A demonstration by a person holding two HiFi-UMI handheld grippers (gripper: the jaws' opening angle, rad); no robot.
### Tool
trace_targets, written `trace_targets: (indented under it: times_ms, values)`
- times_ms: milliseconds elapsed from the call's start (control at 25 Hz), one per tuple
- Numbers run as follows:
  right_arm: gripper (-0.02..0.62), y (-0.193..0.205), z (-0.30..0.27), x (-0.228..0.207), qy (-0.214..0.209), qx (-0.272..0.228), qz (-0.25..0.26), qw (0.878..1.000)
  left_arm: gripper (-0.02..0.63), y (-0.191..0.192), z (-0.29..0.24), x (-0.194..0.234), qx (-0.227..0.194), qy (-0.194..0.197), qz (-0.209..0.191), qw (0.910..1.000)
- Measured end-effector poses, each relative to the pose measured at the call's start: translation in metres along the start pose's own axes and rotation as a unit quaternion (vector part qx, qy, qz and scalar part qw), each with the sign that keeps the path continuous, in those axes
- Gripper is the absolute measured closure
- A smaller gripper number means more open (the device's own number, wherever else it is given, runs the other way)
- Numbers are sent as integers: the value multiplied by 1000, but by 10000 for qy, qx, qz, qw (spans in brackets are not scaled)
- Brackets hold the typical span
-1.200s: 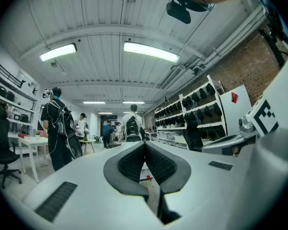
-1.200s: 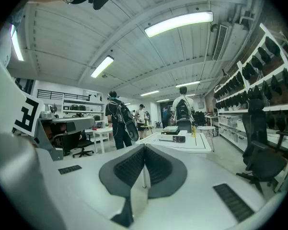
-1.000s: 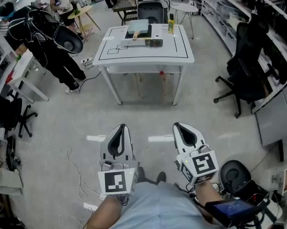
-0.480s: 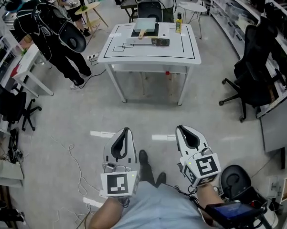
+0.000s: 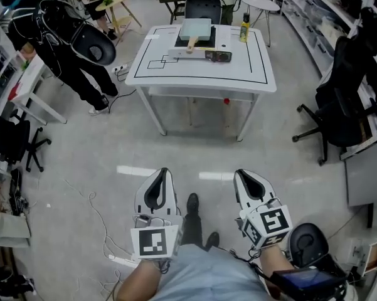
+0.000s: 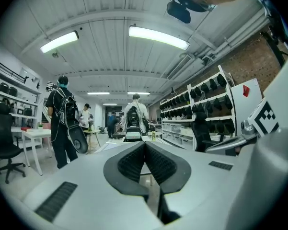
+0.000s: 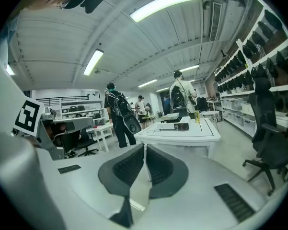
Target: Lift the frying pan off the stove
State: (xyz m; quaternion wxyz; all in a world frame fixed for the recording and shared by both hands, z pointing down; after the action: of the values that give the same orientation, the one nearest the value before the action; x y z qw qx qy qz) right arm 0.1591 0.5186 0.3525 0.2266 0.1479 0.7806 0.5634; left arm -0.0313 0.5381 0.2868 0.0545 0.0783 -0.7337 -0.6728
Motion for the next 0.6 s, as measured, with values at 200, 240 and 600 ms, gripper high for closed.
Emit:
trace_targets:
  times_ms: [200,240,600]
  values:
    - [545,-17,-71,-10,2,89,-47,9999,588,1,-63,37,61,124,57,9999]
    - [545,-23,-83,-11,17,79,-60,9999,588,-2,-75,44,33,165,34,9999]
    - [546,-84,-168,-10,127,-279,26,9995,588,-44,-151,105,-331,261,-34,9991]
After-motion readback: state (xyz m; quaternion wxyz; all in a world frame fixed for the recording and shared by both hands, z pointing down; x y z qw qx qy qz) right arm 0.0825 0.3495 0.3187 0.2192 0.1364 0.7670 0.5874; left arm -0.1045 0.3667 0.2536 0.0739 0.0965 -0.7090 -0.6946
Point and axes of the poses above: the fingertips, and each gripper's own axes: z backward along the fingers, x to its left, y out of its underside, the point moved 3 cm from there along z, backward along the fingers, and after that the axes turned 2 degrees about y, right-handed, at the moved point
